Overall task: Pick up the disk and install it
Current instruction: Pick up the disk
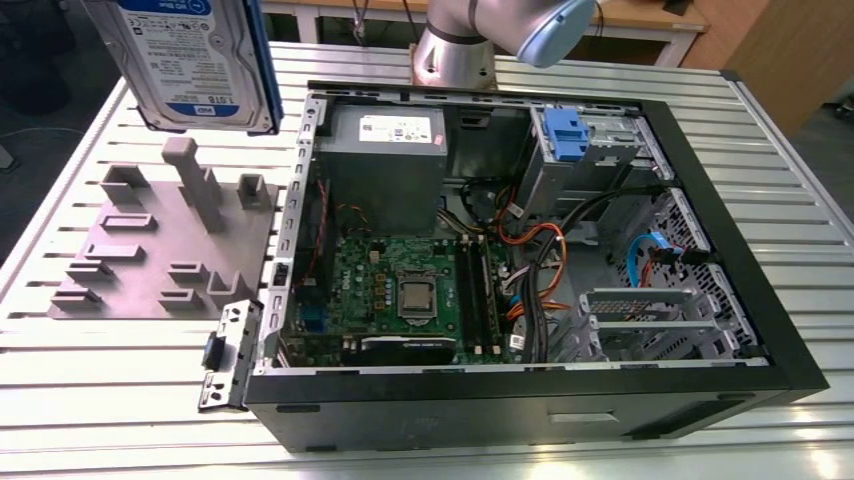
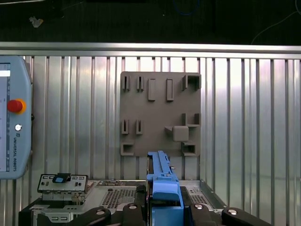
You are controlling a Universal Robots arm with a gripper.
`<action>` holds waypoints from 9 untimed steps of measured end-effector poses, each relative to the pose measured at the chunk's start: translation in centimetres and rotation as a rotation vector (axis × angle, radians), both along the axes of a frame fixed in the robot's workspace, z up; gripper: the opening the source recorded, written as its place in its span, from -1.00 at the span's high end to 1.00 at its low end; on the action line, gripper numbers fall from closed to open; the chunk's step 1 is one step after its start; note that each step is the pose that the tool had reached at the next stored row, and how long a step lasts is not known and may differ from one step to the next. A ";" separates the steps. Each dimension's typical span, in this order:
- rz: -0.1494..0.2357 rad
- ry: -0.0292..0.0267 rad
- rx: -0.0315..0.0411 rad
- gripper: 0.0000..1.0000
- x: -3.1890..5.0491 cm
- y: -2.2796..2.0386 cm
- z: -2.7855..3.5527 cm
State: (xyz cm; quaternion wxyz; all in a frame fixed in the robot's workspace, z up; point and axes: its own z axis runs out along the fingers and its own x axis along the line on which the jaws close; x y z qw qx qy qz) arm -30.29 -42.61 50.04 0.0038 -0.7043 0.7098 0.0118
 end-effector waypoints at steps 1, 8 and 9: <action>0.000 0.0000 -0.0001 0.27 0.04 0.00 0.00; 0.000 0.0000 0.0000 0.27 0.34 0.00 0.00; 0.000 0.0000 0.0000 0.27 0.39 0.00 0.00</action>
